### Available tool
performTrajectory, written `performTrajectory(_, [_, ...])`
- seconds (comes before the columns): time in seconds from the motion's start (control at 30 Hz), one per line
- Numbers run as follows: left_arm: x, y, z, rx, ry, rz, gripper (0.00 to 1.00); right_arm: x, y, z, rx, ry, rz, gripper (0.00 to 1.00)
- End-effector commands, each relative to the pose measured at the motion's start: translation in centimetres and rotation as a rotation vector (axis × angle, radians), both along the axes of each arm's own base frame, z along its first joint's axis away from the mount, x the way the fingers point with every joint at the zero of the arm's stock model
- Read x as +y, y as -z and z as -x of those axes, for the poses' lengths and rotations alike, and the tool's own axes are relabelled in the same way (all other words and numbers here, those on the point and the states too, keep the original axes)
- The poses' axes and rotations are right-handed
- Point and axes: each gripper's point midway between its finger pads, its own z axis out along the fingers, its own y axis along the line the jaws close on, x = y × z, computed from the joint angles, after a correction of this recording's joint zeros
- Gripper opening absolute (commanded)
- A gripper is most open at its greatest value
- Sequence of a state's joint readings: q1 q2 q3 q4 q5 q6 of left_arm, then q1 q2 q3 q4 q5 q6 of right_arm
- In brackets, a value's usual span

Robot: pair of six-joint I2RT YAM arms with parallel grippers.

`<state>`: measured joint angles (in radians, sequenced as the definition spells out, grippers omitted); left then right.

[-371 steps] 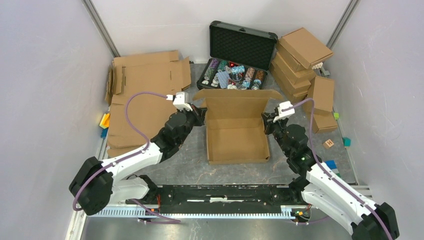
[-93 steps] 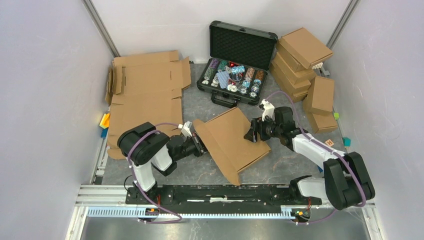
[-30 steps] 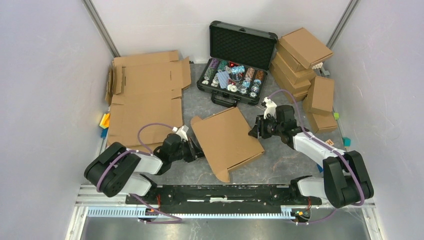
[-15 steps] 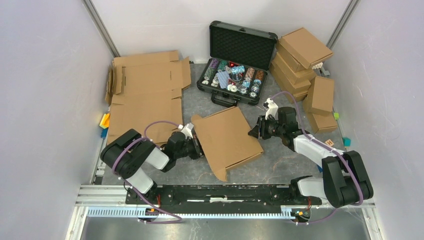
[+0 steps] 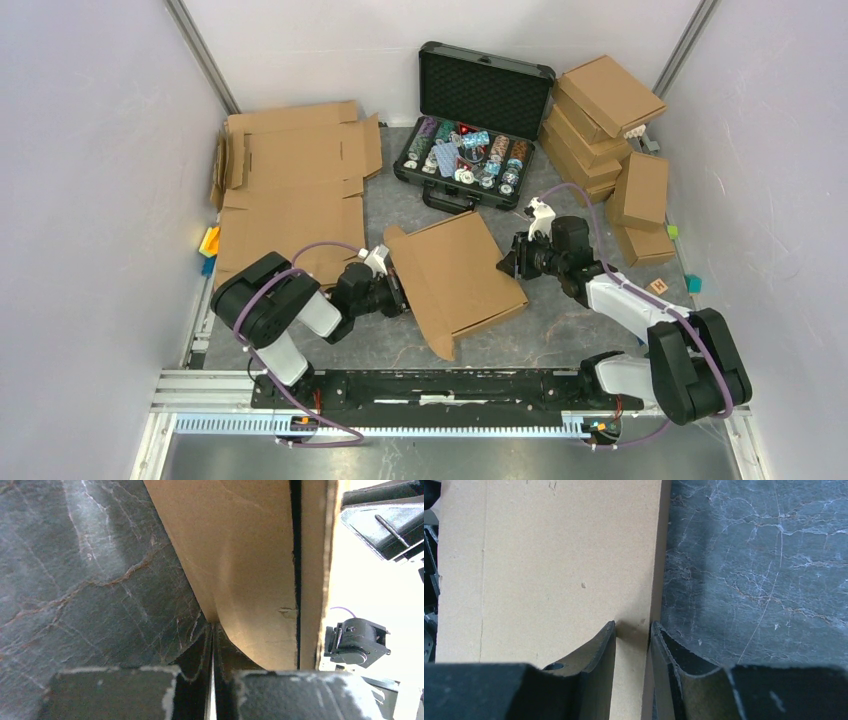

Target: Fold the paper box

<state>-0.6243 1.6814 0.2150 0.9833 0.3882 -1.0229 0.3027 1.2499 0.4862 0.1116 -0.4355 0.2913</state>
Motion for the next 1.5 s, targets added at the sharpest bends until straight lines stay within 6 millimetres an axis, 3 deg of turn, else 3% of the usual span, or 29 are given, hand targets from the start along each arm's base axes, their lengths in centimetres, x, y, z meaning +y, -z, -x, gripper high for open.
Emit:
performTrajectory(0.0, [-2.5,-3.9,-0.9,-0.091,0.047,0.118,0.06,1.7,0.7,2.5,0.083,-0.092,-0.051,0.36])
performTrajectory(0.27, [-3.3,-6.6,-1.1,-0.121,0.081,0.161,0.06,1.5,1.0,2.2,0.125,-0.072,-0.175,0.34])
performTrajectory(0.53, [-2.6,-7.5,-1.2,-0.153,0.081,0.083,0.07,-1.5,2.2,0.3,0.148,0.008,-0.21,0.3])
performTrajectory(0.97, [0.4,-6.1,0.2,-0.135,0.057,-0.06,0.12,-3.7,4.1,-0.3,0.176,0.077,-0.169,0.26])
performTrajectory(1.13, [1.8,-3.5,1.0,-0.075,0.039,-0.111,0.12,-3.6,4.1,-0.2,0.174,0.074,-0.169,0.27])
performTrajectory(1.23, [2.0,-2.6,1.0,-0.05,0.018,-0.11,0.12,-3.6,4.1,-0.2,0.176,0.072,-0.172,0.27])
performTrajectory(1.47, [2.0,-2.5,0.0,-0.058,-0.041,-0.091,0.11,-3.6,4.2,-0.2,0.178,0.071,-0.172,0.27])
